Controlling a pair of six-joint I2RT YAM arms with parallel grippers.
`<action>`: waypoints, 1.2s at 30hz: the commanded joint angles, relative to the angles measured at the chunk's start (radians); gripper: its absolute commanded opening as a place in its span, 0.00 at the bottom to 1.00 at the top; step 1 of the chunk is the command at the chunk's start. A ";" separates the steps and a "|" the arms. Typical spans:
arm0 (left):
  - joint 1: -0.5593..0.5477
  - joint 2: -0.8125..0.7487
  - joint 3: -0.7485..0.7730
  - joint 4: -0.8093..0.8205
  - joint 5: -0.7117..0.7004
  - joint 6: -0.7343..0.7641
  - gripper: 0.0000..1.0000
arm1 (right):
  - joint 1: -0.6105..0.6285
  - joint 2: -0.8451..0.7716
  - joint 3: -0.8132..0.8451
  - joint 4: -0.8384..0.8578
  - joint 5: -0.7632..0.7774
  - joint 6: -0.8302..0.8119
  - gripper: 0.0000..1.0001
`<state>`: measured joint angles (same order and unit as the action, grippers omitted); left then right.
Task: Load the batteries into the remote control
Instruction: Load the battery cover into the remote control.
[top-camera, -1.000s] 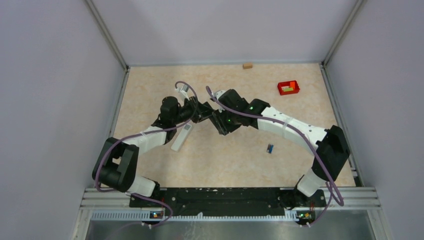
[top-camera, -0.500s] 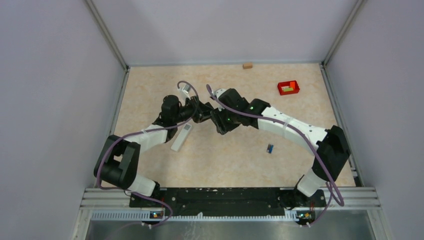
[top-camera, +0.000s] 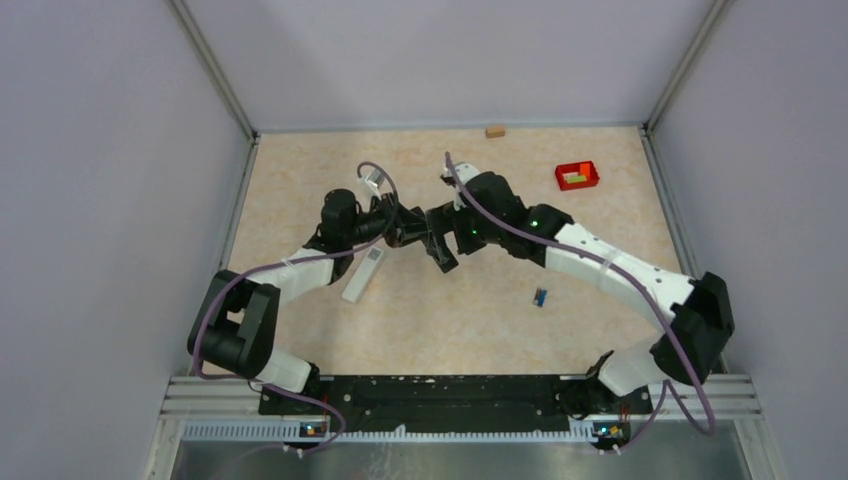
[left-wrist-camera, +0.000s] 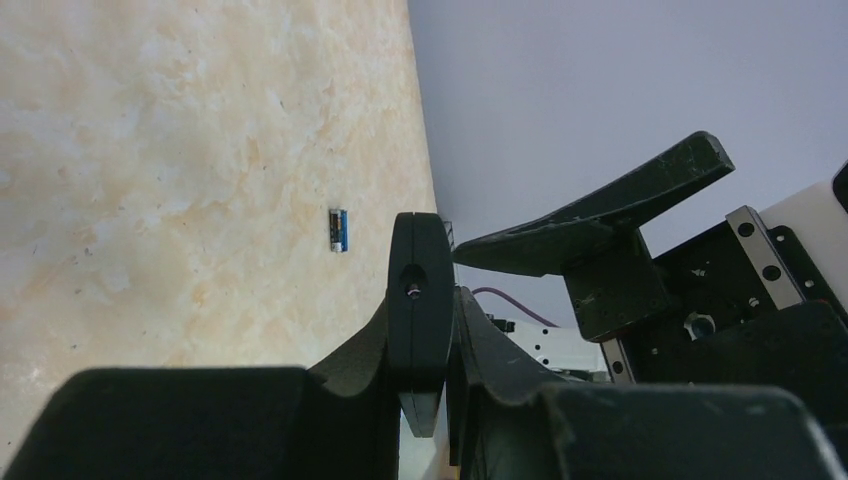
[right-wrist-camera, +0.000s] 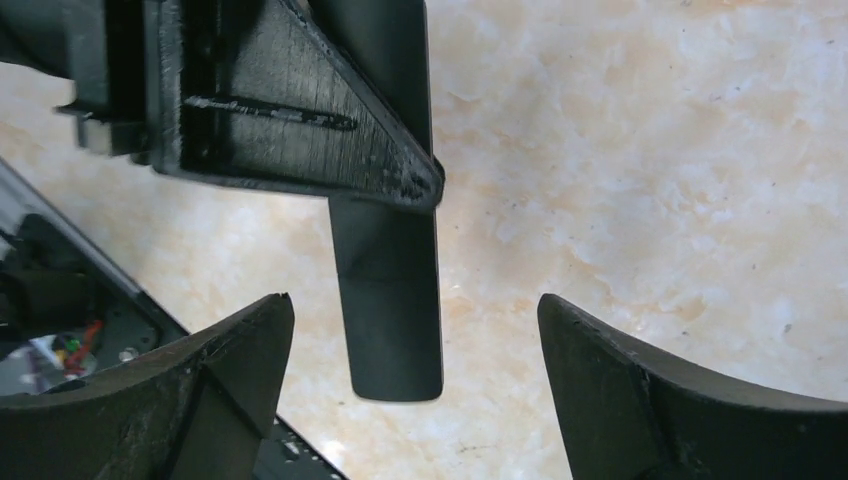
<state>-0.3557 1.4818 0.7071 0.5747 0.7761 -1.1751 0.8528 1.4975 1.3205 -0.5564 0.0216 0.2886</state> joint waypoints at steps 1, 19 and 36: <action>0.016 -0.019 0.038 0.053 0.024 -0.032 0.00 | -0.059 -0.184 -0.115 0.190 -0.082 0.158 0.93; 0.021 0.007 -0.011 0.498 -0.013 -0.555 0.00 | -0.113 -0.445 -0.575 0.766 -0.102 0.840 0.70; -0.028 -0.063 0.008 0.449 0.001 -0.515 0.00 | -0.113 -0.288 -0.580 0.917 -0.184 0.881 0.18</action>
<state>-0.3332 1.4815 0.6971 0.9718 0.7471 -1.6958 0.7418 1.1618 0.7326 0.3401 -0.1558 1.1919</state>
